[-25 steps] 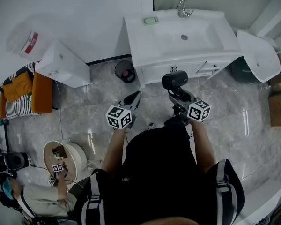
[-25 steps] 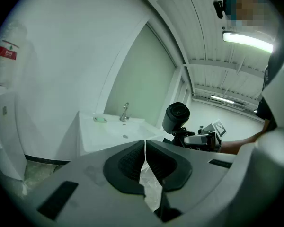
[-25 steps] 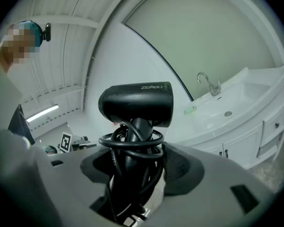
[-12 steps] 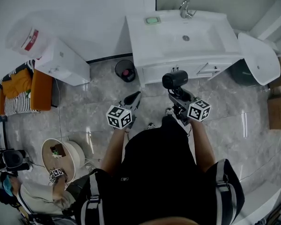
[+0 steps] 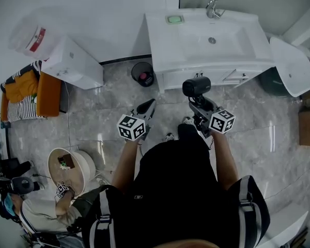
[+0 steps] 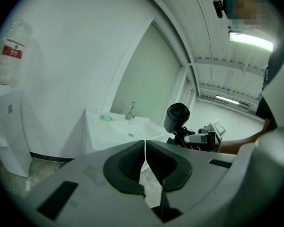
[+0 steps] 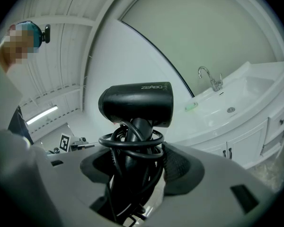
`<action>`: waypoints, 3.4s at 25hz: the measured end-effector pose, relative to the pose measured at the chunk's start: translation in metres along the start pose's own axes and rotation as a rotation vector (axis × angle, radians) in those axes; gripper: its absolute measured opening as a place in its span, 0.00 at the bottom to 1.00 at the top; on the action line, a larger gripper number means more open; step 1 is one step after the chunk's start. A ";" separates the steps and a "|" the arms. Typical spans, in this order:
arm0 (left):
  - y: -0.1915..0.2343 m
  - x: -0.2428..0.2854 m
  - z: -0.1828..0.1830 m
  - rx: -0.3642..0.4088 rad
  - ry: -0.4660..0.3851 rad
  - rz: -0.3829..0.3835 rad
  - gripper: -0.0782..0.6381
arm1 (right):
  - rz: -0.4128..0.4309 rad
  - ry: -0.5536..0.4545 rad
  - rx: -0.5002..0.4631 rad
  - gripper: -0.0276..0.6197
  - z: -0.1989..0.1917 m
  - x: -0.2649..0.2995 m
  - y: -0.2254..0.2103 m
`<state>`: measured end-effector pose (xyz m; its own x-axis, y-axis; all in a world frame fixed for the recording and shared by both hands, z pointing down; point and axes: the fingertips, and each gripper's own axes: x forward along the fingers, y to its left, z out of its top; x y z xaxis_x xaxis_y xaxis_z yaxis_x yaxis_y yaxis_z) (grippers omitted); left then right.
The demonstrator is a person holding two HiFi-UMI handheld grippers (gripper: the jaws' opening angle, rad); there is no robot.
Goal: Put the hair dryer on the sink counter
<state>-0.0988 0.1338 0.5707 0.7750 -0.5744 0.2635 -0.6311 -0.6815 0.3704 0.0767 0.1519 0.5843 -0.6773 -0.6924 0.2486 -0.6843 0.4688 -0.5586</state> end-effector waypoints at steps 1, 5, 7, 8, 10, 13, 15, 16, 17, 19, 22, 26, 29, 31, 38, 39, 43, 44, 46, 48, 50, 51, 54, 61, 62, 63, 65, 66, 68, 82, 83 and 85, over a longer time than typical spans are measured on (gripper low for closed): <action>0.001 0.002 0.002 0.001 -0.001 -0.001 0.14 | -0.001 0.002 0.000 0.55 0.001 0.001 -0.002; 0.003 0.011 0.005 0.001 0.002 -0.010 0.14 | -0.001 0.002 0.017 0.54 0.004 0.006 -0.008; 0.005 0.014 0.006 0.002 0.008 -0.012 0.14 | 0.006 -0.001 0.026 0.54 0.007 0.009 -0.010; 0.006 0.016 0.007 0.002 0.010 -0.011 0.14 | 0.009 -0.002 0.025 0.54 0.010 0.011 -0.012; 0.011 0.020 0.010 0.001 0.012 -0.007 0.14 | 0.011 -0.001 0.020 0.54 0.015 0.016 -0.015; 0.017 0.025 0.014 -0.001 0.014 -0.001 0.14 | 0.011 0.004 0.016 0.54 0.019 0.023 -0.020; 0.021 0.029 0.017 0.000 0.015 0.004 0.14 | 0.012 0.009 0.014 0.54 0.022 0.027 -0.024; 0.022 0.031 0.019 0.000 0.015 0.006 0.14 | 0.015 0.011 0.014 0.54 0.023 0.029 -0.026; 0.024 0.033 0.020 0.000 0.016 0.009 0.14 | 0.017 0.011 0.015 0.54 0.025 0.031 -0.027; 0.027 0.038 0.023 -0.002 0.018 0.015 0.14 | 0.021 0.013 0.016 0.54 0.028 0.033 -0.032; 0.028 0.047 0.026 -0.006 0.023 0.022 0.14 | 0.022 0.024 0.016 0.54 0.033 0.037 -0.041; 0.028 0.054 0.034 0.005 0.021 0.034 0.14 | 0.018 0.042 0.027 0.54 0.039 0.039 -0.052; 0.030 0.056 0.039 -0.002 0.024 0.053 0.14 | 0.021 0.047 0.028 0.54 0.045 0.040 -0.058; 0.031 0.059 0.042 -0.007 0.025 0.065 0.14 | 0.027 0.053 0.025 0.54 0.049 0.041 -0.061; 0.026 0.077 0.047 -0.014 0.023 0.083 0.14 | 0.056 0.073 0.014 0.54 0.062 0.043 -0.075; 0.025 0.081 0.048 -0.014 0.023 0.085 0.14 | 0.060 0.077 0.011 0.54 0.064 0.043 -0.077; 0.024 0.092 0.053 -0.018 0.015 0.098 0.14 | 0.073 0.090 0.001 0.54 0.072 0.044 -0.087; 0.025 0.093 0.054 -0.021 0.014 0.103 0.14 | 0.076 0.093 0.001 0.54 0.073 0.045 -0.088; 0.026 0.096 0.054 -0.029 0.014 0.114 0.14 | 0.084 0.100 0.000 0.54 0.075 0.046 -0.091; 0.026 0.100 0.054 -0.035 0.014 0.125 0.14 | 0.094 0.110 -0.001 0.54 0.076 0.048 -0.094; 0.026 0.104 0.055 -0.036 0.013 0.135 0.14 | 0.106 0.120 0.000 0.54 0.076 0.050 -0.097; 0.026 0.106 0.055 -0.036 0.013 0.140 0.14 | 0.111 0.123 0.000 0.54 0.076 0.051 -0.099; 0.025 0.111 0.055 -0.038 0.012 0.155 0.14 | 0.120 0.132 -0.004 0.54 0.077 0.052 -0.105; 0.027 0.122 0.058 -0.044 -0.008 0.189 0.14 | 0.157 0.155 -0.022 0.54 0.084 0.059 -0.115; 0.026 0.124 0.059 -0.043 -0.011 0.192 0.14 | 0.161 0.156 -0.025 0.54 0.086 0.060 -0.116; 0.027 0.125 0.060 -0.042 -0.014 0.196 0.14 | 0.164 0.158 -0.028 0.54 0.087 0.060 -0.118; 0.026 0.128 0.061 -0.042 -0.019 0.203 0.14 | 0.169 0.161 -0.035 0.54 0.089 0.061 -0.121; 0.026 0.129 0.061 -0.042 -0.021 0.205 0.14 | 0.172 0.162 -0.038 0.54 0.090 0.061 -0.121; 0.024 0.132 0.061 -0.043 -0.024 0.207 0.14 | 0.180 0.164 -0.044 0.54 0.091 0.061 -0.122; 0.027 0.141 0.062 -0.051 -0.032 0.219 0.14 | 0.196 0.187 -0.052 0.54 0.091 0.061 -0.128; 0.027 0.142 0.062 -0.050 -0.032 0.218 0.14 | 0.195 0.187 -0.051 0.54 0.091 0.060 -0.128; 0.026 0.145 0.062 -0.047 -0.029 0.213 0.14 | 0.193 0.188 -0.051 0.54 0.090 0.059 -0.129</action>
<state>-0.0054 0.0046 0.5628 0.6227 -0.7165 0.3146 -0.7777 -0.5220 0.3504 0.1493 0.0011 0.6000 -0.8313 -0.4762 0.2867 -0.5474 0.6120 -0.5708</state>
